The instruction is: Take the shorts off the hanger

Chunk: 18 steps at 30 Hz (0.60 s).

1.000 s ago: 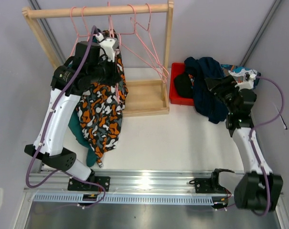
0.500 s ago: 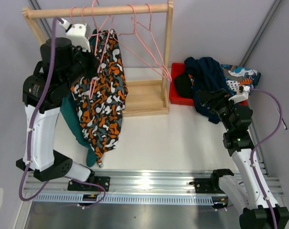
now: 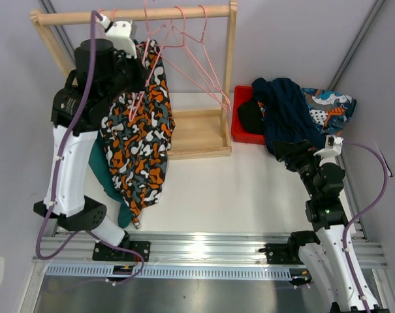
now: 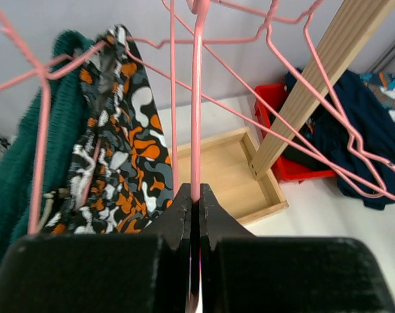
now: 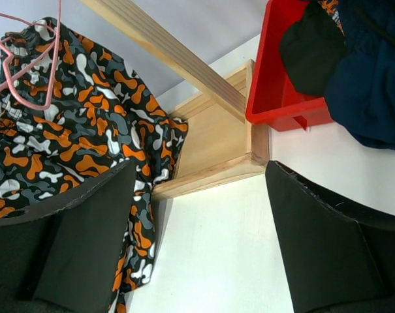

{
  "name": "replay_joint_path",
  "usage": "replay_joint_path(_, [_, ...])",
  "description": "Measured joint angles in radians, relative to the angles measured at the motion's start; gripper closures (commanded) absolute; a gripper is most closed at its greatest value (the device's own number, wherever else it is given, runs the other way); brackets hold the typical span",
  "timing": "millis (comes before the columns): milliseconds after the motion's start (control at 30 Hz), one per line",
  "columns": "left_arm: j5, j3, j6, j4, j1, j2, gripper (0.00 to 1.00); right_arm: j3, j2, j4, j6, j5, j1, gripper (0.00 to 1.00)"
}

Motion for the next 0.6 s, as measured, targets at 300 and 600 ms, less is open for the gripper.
replay_joint_path(300, [0.021,-0.044,-0.045,0.041,0.018,0.087,1.0,-0.062,-0.111,-0.073,0.001,0.013,0.0,0.13])
replay_joint_path(600, [0.023,-0.047,-0.098,0.069,0.057,0.141,0.86,-0.1,-0.17,-0.13,0.001,0.013,0.002,0.08])
